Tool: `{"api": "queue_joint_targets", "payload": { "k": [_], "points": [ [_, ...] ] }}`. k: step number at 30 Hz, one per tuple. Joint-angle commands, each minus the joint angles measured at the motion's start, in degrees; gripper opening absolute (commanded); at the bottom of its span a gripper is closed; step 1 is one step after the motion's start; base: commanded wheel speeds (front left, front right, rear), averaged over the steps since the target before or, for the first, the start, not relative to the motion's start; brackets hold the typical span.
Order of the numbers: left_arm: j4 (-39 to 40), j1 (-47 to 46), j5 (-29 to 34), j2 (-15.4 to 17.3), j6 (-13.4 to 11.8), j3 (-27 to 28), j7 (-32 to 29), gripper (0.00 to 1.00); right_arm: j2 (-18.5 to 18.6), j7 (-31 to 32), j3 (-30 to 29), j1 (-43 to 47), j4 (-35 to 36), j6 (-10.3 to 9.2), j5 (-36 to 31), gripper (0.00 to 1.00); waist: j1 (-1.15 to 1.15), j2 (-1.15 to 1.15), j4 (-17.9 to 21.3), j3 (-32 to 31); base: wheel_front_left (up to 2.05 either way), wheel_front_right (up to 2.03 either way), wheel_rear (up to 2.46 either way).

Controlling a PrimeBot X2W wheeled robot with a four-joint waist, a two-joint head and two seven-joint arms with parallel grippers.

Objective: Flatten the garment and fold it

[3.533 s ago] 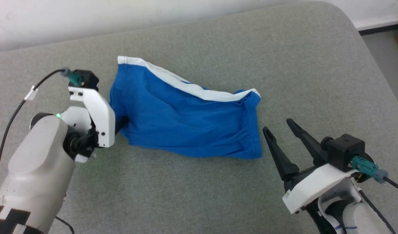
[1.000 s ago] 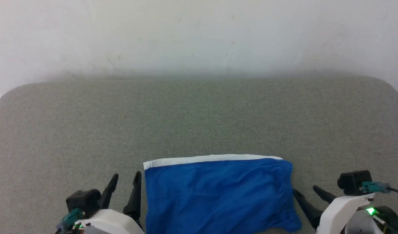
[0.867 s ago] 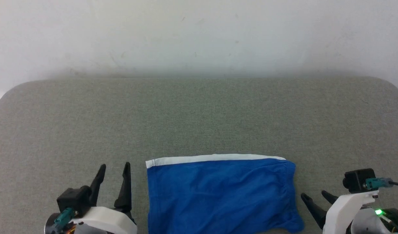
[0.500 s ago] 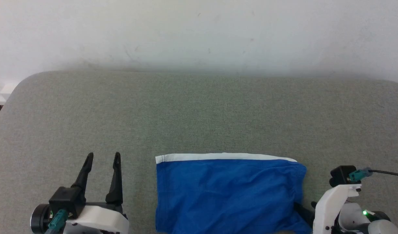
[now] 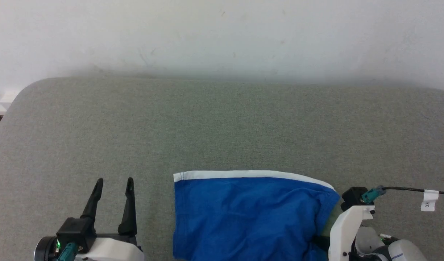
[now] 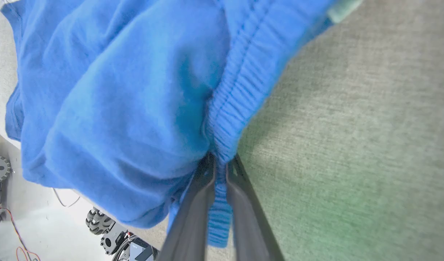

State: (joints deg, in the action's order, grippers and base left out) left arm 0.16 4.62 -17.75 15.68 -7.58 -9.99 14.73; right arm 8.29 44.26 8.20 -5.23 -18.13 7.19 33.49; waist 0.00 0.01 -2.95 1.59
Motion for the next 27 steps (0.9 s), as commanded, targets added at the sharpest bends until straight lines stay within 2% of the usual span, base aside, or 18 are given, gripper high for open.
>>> {"api": "queue_joint_targets", "payload": {
  "k": [1,7,12,16,20,23,27],
  "points": [
    [-0.27,0.61,0.58,-0.45,0.49,0.48,0.27,1.00,-0.01,-1.01,0.67,0.23,0.25,0.30,0.24,0.00,0.00,-0.01,0.58,-0.45,0.00,0.00,0.00],
    [-0.39,1.13,1.74,-1.45,1.40,1.30,0.27,1.00,3.14,-4.04,-1.23,-0.12,4.85,0.30,-0.02,0.00,0.00,-0.01,1.37,-1.30,0.00,0.00,0.00],
    [-0.41,2.03,2.46,-2.01,1.94,2.12,0.27,1.00,5.17,-3.23,-6.49,2.74,5.66,0.30,-0.88,0.00,0.00,-0.01,2.01,-1.80,0.00,0.00,0.00],
    [-0.62,2.42,2.94,-2.54,2.51,2.39,0.27,1.00,5.93,-2.73,-12.52,5.20,5.63,0.30,-2.55,0.00,0.00,-0.01,2.20,-2.04,0.00,0.00,0.00],
    [-0.95,2.52,3.33,-3.04,3.16,2.51,0.27,1.00,4.72,-1.53,-16.33,6.13,6.90,0.30,-2.66,0.00,0.00,-0.01,2.28,-2.45,0.00,0.00,0.00],
    [-1.25,2.62,3.56,-3.25,3.64,2.62,0.27,1.00,2.86,0.04,-15.66,6.06,11.35,0.30,-0.35,0.00,0.00,-0.01,2.18,-3.03,0.00,0.00,0.00],
    [-1.69,2.77,3.77,-3.30,4.19,2.84,0.27,1.00,1.61,3.01,-10.19,6.61,20.06,0.30,1.23,0.00,0.00,-0.01,1.94,-3.87,0.00,0.00,0.00]
  ]
}}
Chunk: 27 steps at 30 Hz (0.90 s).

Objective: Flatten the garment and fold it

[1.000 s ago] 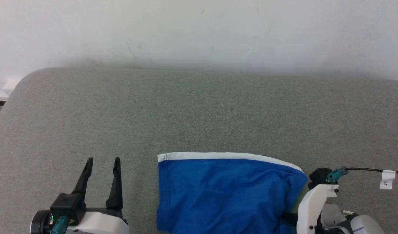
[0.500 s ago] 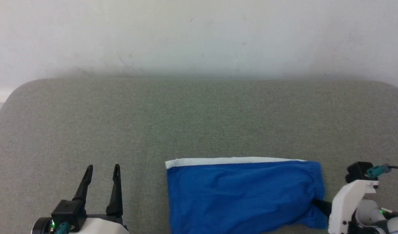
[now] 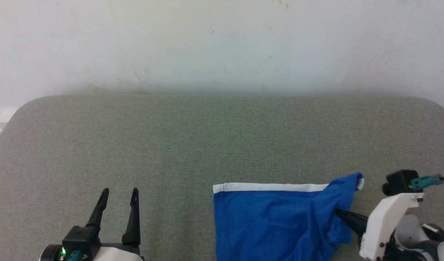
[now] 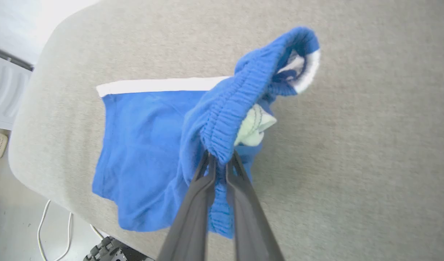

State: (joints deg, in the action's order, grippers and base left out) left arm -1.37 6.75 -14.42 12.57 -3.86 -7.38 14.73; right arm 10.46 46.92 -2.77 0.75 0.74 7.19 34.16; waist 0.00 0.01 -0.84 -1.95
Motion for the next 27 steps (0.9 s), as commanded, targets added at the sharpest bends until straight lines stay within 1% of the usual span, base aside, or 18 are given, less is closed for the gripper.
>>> {"api": "queue_joint_targets", "payload": {
  "k": [1,4,8,9,10,12,14,17,18,19,20,21,24,27],
  "points": [
    [-0.23,0.64,0.50,-0.21,0.59,0.25,0.27,1.00,-1.01,0.99,2.39,0.68,3.09,0.30,0.91,0.00,0.00,-0.01,-0.24,-0.49,0.00,0.00,0.00],
    [-0.39,0.49,0.64,-0.29,0.88,0.26,0.27,1.00,-2.02,2.34,7.57,0.41,6.49,0.30,0.39,0.00,0.00,-0.01,-0.54,-0.77,0.00,0.00,0.00],
    [-0.66,-0.26,0.85,-0.40,1.33,0.04,0.27,1.00,-4.76,1.44,13.09,-1.54,5.29,0.30,0.81,0.00,0.00,-0.01,-1.40,-0.51,0.00,0.00,0.00],
    [-0.66,-0.26,0.85,-0.40,1.33,0.04,0.27,1.00,-4.76,1.44,13.09,-1.54,5.29,0.30,0.81,0.00,0.00,-0.01,-1.40,-0.51,0.00,0.00,0.00],
    [-0.78,-0.70,0.97,-0.49,1.53,-0.13,0.27,1.00,-6.06,0.39,15.61,-2.66,2.89,0.30,1.30,0.00,0.00,-0.01,-1.96,-0.22,0.00,0.00,0.00],
    [-0.84,-0.97,1.04,-0.55,1.65,-0.27,0.27,1.00,-6.54,-0.51,16.75,-3.32,1.55,0.30,1.58,0.00,0.00,-0.01,-2.35,0.01,0.00,0.00,0.00],
    [-0.99,-1.54,1.16,-0.69,1.91,-0.49,0.27,1.00,-7.11,-2.04,19.17,-4.48,-1.69,0.30,1.97,0.00,0.00,-0.01,-3.10,0.56,0.00,0.00,0.00],
    [-1.41,-2.37,1.25,-0.85,2.31,-0.57,0.27,1.00,-7.48,-6.05,21.88,-6.49,-6.87,0.30,2.25,0.00,0.00,-0.01,-4.07,1.50,0.00,0.00,0.00],
    [-1.54,-2.64,1.27,-0.95,2.41,-0.55,0.27,1.00,-7.52,-7.71,22.72,-7.13,-8.72,0.30,2.77,0.05,0.00,-0.01,-4.32,1.82,0.00,0.00,0.00],
    [-1.66,-2.93,1.31,-1.10,2.50,-0.54,0.27,1.00,-7.54,-9.30,23.95,-7.72,-10.33,0.30,4.16,0.34,0.00,-0.01,-4.61,2.18,0.00,0.00,0.00],
    [-1.76,-3.16,1.37,-1.26,2.53,-0.51,0.27,1.00,-7.55,-10.98,24.97,-8.33,-11.83,0.30,5.54,0.54,0.00,-0.01,-4.81,2.49,0.00,0.00,0.00],
    [-1.85,-3.32,1.41,-1.42,2.54,-0.42,0.27,1.00,-7.56,-12.86,25.92,-9.18,-13.20,0.30,5.81,1.00,0.00,-0.01,-4.89,2.73,0.00,0.00,0.00],
    [-2.06,-3.64,1.64,-1.86,2.60,-0.18,0.27,1.00,-7.57,-17.97,28.48,-11.47,-16.23,0.30,5.81,1.00,0.00,-0.01,-5.01,3.27,0.00,0.00,0.00],
    [-2.30,-3.82,1.91,-2.22,2.66,0.02,0.27,1.00,-7.49,-21.54,30.72,-13.40,-16.33,0.30,3.66,1.00,0.00,-0.01,-4.91,3.40,0.00,0.00,0.00]
  ]
}}
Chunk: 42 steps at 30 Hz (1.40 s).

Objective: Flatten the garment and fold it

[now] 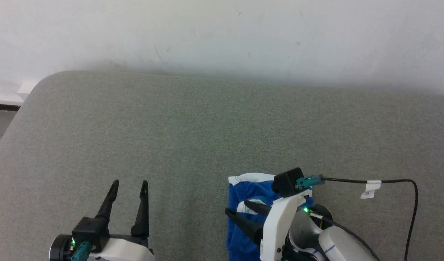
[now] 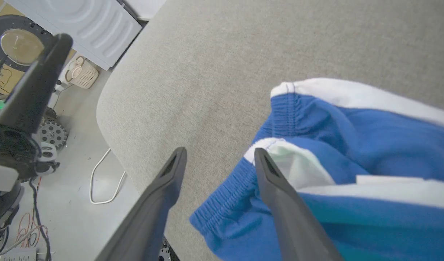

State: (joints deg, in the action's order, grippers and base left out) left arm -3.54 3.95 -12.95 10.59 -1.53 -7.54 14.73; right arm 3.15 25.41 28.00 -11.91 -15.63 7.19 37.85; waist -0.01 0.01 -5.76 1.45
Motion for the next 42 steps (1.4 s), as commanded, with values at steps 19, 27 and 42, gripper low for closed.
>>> {"api": "queue_joint_targets", "payload": {
  "k": [19,27,42],
  "points": [
    [1.22,0.95,-0.22,-2.00,-0.35,3.06,0.27,1.00,5.56,-19.39,-23.34,12.24,20.35,0.30,-22.09,1.00,0.01,-0.01,4.42,-2.66,0.00,0.00,0.00],
    [0.00,1.33,-0.59,-1.98,0.32,2.99,0.27,1.00,6.01,-1.24,-34.11,18.99,19.01,0.30,-13.34,1.00,0.01,-0.01,5.18,-2.72,0.00,0.00,0.00],
    [-2.02,-1.04,0.52,-1.03,1.02,1.48,0.27,1.00,-0.17,22.27,-32.15,10.74,2.95,0.30,9.81,1.00,0.01,-0.01,2.68,-0.98,0.00,0.00,0.00]
  ]
}}
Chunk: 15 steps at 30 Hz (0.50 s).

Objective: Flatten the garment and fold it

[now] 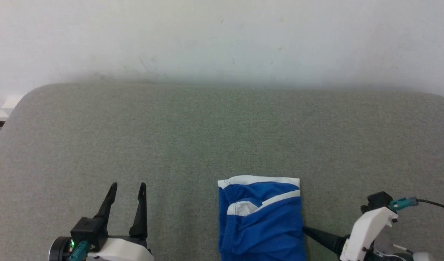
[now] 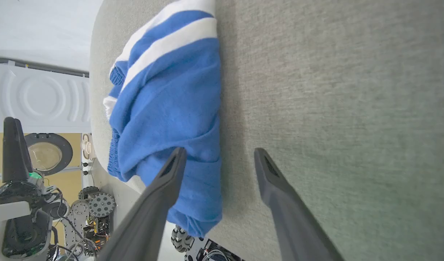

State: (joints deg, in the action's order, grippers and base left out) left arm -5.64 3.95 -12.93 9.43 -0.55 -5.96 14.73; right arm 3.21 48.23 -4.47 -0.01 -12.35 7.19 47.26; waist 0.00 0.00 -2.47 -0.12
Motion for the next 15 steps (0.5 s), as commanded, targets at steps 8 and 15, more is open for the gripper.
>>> {"api": "queue_joint_targets", "payload": {
  "k": [8,15],
  "points": [
    [0.14,-2.28,1.06,0.03,-0.01,-0.17,0.27,1.00,-0.32,-4.86,8.46,-7.24,-12.98,0.30,3.68,0.49,0.00,0.00,-2.28,1.97,0.00,0.00,0.00],
    [0.25,-1.84,1.45,-0.39,-0.46,0.23,0.27,1.00,1.21,-8.99,13.01,-9.92,-13.67,0.30,-0.78,0.00,0.00,0.00,-1.93,1.73,0.00,0.00,0.00]
  ]
}}
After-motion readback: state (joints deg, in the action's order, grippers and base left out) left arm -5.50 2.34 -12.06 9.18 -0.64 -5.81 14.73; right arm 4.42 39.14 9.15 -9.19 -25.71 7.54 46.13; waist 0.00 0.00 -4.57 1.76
